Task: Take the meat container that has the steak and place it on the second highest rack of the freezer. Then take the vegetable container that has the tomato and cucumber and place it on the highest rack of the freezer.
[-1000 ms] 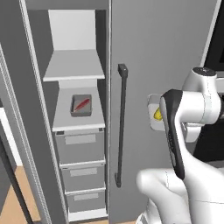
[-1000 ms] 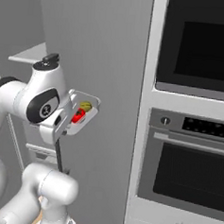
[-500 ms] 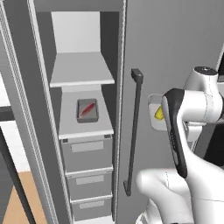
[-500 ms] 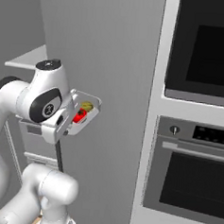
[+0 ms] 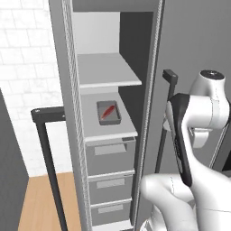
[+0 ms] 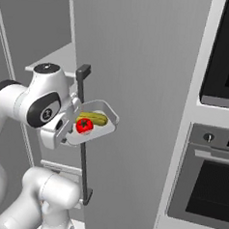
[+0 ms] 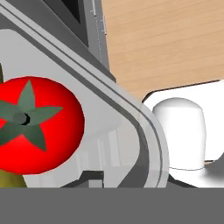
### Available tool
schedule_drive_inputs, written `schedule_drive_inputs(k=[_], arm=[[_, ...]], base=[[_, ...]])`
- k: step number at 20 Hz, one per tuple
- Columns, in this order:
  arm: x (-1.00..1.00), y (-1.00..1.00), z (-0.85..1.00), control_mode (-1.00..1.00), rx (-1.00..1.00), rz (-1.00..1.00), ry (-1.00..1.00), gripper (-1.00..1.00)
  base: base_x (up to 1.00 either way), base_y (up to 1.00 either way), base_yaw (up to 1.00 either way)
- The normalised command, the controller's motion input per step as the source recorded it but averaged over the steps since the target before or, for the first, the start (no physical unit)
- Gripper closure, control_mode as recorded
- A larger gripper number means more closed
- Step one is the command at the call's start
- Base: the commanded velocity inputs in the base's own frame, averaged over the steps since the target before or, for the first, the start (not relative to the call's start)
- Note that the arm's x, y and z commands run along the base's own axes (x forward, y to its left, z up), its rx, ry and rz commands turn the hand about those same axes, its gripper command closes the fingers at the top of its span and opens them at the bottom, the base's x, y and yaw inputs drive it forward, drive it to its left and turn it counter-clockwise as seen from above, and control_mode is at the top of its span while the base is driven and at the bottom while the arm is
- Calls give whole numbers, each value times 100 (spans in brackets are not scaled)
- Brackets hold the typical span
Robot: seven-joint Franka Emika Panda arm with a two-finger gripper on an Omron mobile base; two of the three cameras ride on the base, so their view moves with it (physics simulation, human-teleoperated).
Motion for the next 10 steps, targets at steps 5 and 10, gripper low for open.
schedule_drive_inputs(k=[5,10], arm=[[0,0,0,100,0,0,0,100],[0,0,0,100,0,0,0,100]], base=[[1,7,0],[0,0,0]])
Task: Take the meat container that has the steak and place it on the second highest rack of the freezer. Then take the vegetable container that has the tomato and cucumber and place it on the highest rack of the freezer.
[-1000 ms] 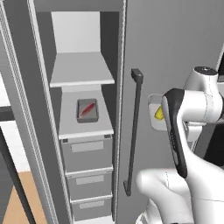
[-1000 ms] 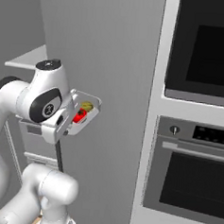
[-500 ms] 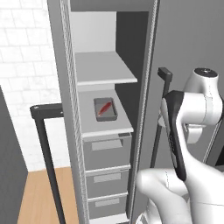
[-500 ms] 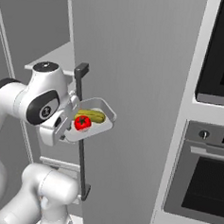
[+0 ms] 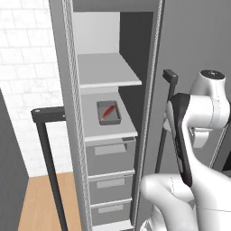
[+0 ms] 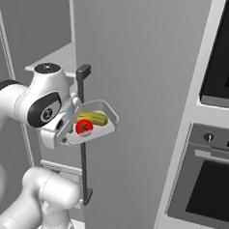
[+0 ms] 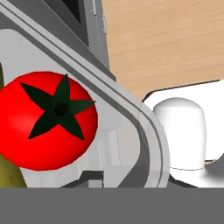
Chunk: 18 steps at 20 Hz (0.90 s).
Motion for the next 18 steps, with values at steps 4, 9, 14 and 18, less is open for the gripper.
schedule_drive_inputs(k=[4,9,14,18], arm=[[0,0,0,100,0,0,0,100],[0,0,0,-100,0,0,0,100],[-51,-14,0,-100,0,-6,-8,100],[-87,-8,8,-100,0,-7,-11,100]], base=[[0,0,0],[0,0,0],[0,0,0],[0,0,0]])
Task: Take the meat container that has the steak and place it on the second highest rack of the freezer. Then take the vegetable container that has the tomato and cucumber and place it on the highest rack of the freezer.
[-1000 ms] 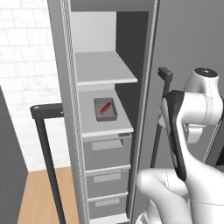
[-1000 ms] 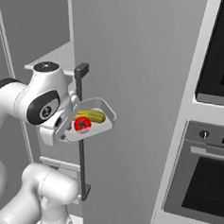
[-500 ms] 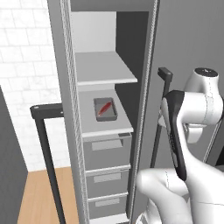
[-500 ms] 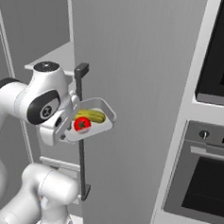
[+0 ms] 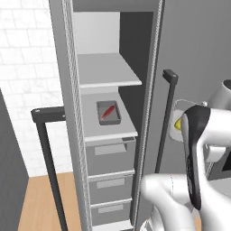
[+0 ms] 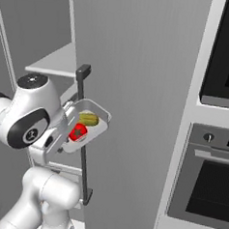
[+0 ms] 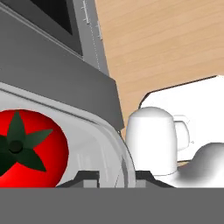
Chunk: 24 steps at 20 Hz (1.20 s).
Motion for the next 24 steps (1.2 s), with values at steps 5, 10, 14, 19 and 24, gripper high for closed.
schedule_drive_inputs(k=[5,10,14,19,24], arm=[[-46,17,41,-100,-1,0,-9,100],[-17,23,61,-100,0,0,-3,100],[-18,59,46,-100,-5,3,-6,100],[0,65,38,-100,-3,8,-3,100],[29,16,29,-100,0,13,-5,100]], base=[[0,0,0],[0,0,0],[0,0,0],[0,0,0],[0,0,0]])
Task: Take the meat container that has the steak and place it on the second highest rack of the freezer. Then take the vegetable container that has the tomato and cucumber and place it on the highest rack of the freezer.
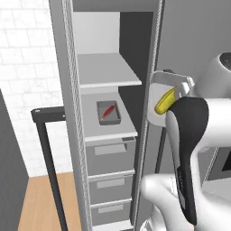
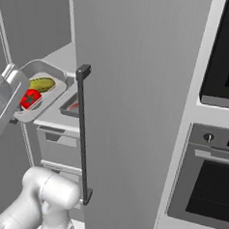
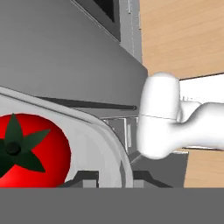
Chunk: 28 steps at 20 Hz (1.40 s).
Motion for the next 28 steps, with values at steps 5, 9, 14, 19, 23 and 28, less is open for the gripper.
schedule_drive_inputs(k=[5,9,14,19,23,28], arm=[[72,15,3,-100,0,17,-4,100],[65,12,0,-100,-1,14,-9,100],[80,6,0,-100,-1,3,-8,100],[98,9,0,-100,-5,-6,0,100],[78,15,0,-100,-6,-1,0,100],[45,1,0,-100,-3,11,0,100]], base=[[0,0,0],[0,0,0],[0,0,0],[0,0,0],[0,0,0],[0,0,0]])
